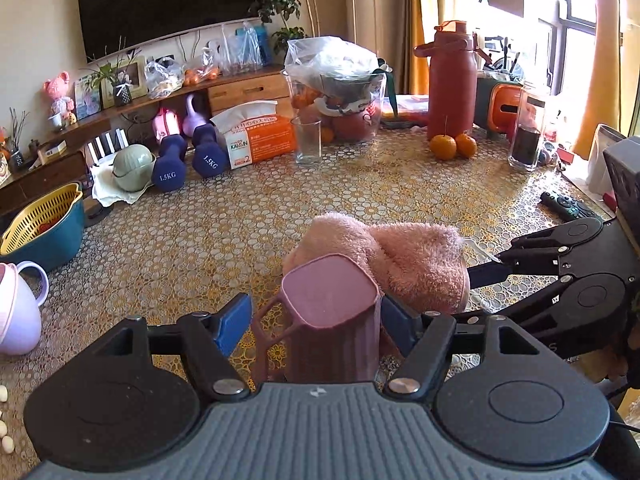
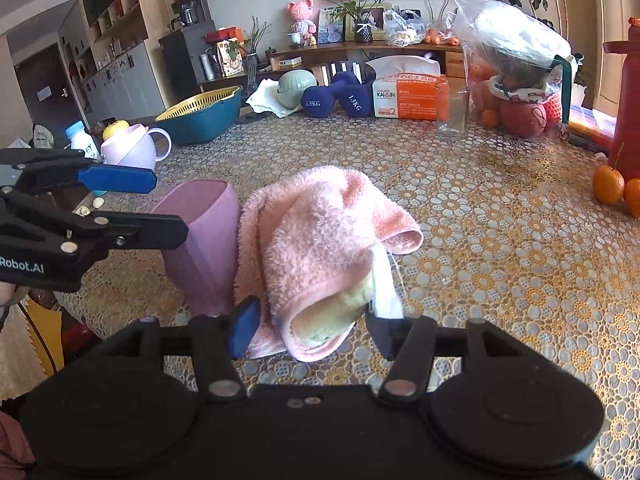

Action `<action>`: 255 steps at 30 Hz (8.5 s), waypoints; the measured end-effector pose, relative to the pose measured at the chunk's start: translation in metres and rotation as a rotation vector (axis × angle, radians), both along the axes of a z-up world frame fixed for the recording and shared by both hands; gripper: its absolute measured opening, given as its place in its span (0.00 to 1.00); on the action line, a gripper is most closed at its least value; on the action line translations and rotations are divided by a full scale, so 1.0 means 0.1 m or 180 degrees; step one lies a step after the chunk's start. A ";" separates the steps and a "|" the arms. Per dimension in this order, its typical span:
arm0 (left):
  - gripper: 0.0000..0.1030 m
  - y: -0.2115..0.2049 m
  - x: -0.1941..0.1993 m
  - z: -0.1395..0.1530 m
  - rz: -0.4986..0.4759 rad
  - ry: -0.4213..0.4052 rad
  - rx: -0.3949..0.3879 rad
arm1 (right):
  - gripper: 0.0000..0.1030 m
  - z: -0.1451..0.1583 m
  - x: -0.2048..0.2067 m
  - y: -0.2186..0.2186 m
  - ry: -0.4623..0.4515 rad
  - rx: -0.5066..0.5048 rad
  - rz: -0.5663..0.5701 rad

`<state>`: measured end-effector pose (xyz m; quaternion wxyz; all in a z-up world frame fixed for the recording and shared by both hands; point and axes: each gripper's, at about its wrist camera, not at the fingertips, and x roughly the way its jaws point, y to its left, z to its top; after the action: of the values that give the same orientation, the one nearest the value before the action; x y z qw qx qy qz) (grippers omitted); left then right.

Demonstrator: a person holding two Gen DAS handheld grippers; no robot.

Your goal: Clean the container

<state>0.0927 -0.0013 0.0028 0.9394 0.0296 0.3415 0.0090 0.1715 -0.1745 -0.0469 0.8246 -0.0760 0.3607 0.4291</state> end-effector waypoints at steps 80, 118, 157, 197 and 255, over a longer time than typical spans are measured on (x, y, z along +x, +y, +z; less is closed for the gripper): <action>0.56 0.09 -0.01 -0.15 -0.0855 -0.0238 0.0326 | 0.57 0.01 -0.19 0.23 -0.0139 0.0066 -0.0276; 0.56 0.07 0.00 -0.14 -0.0862 -0.0284 0.0377 | 0.05 0.48 -0.09 0.65 -0.0320 0.0354 0.0148; 0.56 0.10 -0.01 -0.18 -0.0869 -0.0308 0.0309 | 0.06 -0.12 0.63 0.08 0.1558 0.1721 -0.0466; 0.56 0.10 -0.01 -0.18 -0.0859 -0.0296 0.0269 | 0.07 -0.22 -0.06 0.13 0.0752 0.0634 -0.0432; 0.53 0.15 -0.08 -0.12 -0.1022 -0.0248 0.0326 | 0.50 0.06 -0.25 -0.17 0.0203 0.0201 -0.0648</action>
<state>0.0847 0.0139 -0.0090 0.9385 0.1313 0.2949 -0.1226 0.1466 -0.1913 -0.0409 0.8540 0.0006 0.3789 0.3565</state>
